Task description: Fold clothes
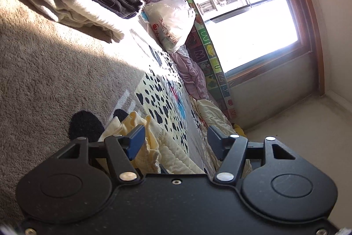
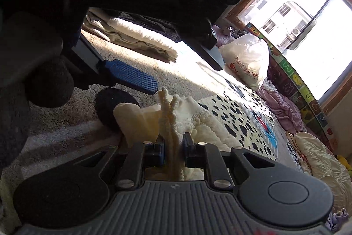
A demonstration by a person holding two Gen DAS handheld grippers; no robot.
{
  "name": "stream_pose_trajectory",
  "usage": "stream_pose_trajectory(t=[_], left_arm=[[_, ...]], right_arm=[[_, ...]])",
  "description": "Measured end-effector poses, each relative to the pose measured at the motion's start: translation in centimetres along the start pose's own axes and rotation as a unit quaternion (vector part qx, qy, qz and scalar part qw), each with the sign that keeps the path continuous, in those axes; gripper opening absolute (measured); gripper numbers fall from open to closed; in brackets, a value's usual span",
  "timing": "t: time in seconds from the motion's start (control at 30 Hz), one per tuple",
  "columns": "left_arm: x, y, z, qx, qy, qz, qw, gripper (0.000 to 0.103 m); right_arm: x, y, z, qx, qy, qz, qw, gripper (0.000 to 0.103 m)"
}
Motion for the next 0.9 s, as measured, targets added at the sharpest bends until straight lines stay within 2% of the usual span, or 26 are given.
stream_pose_trajectory(t=[0.07,0.1,0.2,0.3,0.37,0.47,0.57,0.6,0.7,0.8,0.9], left_arm=[[0.1,-0.5,0.0,-0.005,0.0,0.012,0.9999,0.061],[0.2,-1.1,0.1,-0.003,0.002,0.031,0.9995,0.061],[0.4,-2.5,0.0,-0.047,-0.015,0.03,0.9983,0.061],[-0.3,-3.7,0.6,-0.084,-0.011,0.03,0.9959,0.061],[-0.9,-4.5,1.4,-0.114,-0.003,0.025,0.9932,0.061],[-2.6,-6.1,3.3,-0.194,0.015,0.006,0.9809,0.061],[-4.8,-6.9,5.4,-0.279,0.031,-0.02,0.9595,0.061],[-5.6,-6.8,6.0,-0.299,0.038,-0.026,0.9531,0.061],[-7.1,-6.2,7.0,-0.334,0.053,-0.04,0.9402,0.061],[-8.3,-5.5,7.4,-0.36,0.064,-0.051,0.9292,0.061],[-8.9,-4.7,7.8,-0.381,0.08,-0.066,0.9187,0.061]], right_arm=[[0.6,0.2,-0.1,0.001,-0.008,0.0,1.0,0.023],[1.3,0.2,-0.2,0.0,-0.016,-0.001,1.0,0.027],[4.4,-1.0,-0.5,0.001,-0.052,0.016,0.998,0.027],[7.5,-3.2,0.9,-0.027,-0.071,0.011,0.997,0.033],[9.5,-5.2,2.1,-0.051,-0.082,0.013,0.995,0.033],[11.3,-9.6,4.3,-0.152,-0.106,-0.003,0.983,0.036],[11.2,-15.0,7.6,-0.278,-0.109,-0.019,0.954,0.035],[10.5,-16.1,8.6,-0.303,-0.104,-0.018,0.947,0.035],[7.6,-18.6,11.7,-0.378,-0.1,-0.042,0.919,0.036],[5.5,-17.9,12.4,-0.369,-0.101,-0.06,0.922,0.035],[3.6,-15.3,12.4,-0.326,-0.09,-0.087,0.937,0.037]])
Point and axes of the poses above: each gripper's, at about its wrist camera, not at the fingertips, and x roughly against the way its jaws point, y to its left, z to its underside, the point moved 10 cm from there along -x, roughly the way its jaws point, and after that the axes turned 3 degrees about z, right-handed, at the moved point
